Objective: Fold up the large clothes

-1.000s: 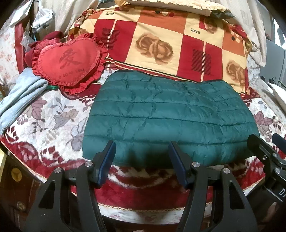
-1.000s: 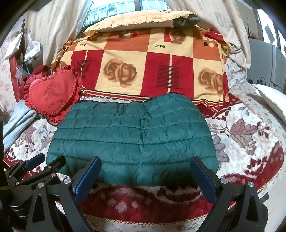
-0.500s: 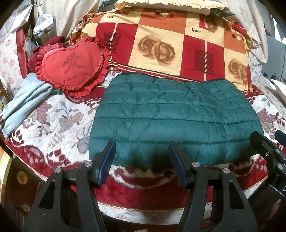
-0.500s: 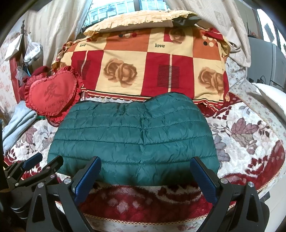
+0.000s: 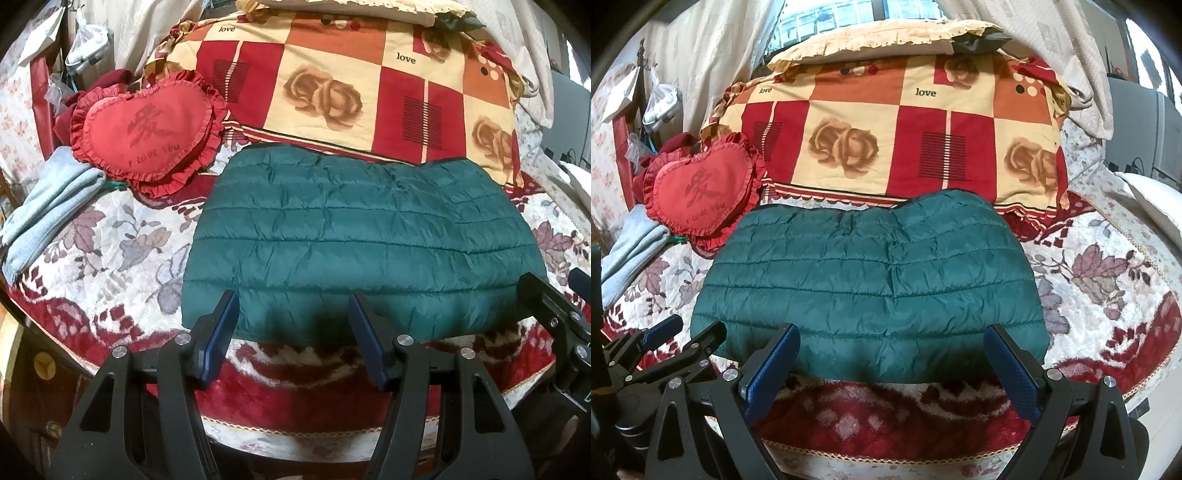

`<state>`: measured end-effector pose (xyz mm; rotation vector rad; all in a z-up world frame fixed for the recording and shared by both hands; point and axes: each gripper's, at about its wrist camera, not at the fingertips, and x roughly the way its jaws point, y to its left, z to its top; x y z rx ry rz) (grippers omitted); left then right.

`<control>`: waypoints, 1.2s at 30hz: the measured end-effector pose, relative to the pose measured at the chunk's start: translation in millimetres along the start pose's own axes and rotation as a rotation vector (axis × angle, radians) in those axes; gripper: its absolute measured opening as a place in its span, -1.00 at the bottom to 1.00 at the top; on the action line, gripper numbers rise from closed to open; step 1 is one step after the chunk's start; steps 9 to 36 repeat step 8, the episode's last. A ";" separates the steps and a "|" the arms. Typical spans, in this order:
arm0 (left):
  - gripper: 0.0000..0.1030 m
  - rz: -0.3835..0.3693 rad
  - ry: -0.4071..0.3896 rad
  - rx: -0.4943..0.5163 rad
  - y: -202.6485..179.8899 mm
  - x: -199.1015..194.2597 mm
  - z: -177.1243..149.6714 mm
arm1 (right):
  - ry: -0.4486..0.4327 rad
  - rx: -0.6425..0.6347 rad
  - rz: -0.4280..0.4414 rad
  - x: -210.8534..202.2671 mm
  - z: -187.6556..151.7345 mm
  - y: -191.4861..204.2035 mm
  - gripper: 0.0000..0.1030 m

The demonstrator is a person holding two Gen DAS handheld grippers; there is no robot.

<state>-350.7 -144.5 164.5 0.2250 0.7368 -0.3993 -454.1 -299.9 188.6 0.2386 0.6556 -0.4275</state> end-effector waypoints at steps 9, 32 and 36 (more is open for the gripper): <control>0.19 -0.003 -0.012 -0.009 6.1 2.1 -0.8 | 0.005 -0.002 0.006 2.2 -1.2 -0.9 0.91; 0.19 -0.003 -0.012 -0.009 6.1 2.1 -0.8 | 0.005 -0.002 0.006 2.2 -1.2 -0.9 0.91; 0.19 -0.003 -0.012 -0.009 6.1 2.1 -0.8 | 0.005 -0.002 0.006 2.2 -1.2 -0.9 0.91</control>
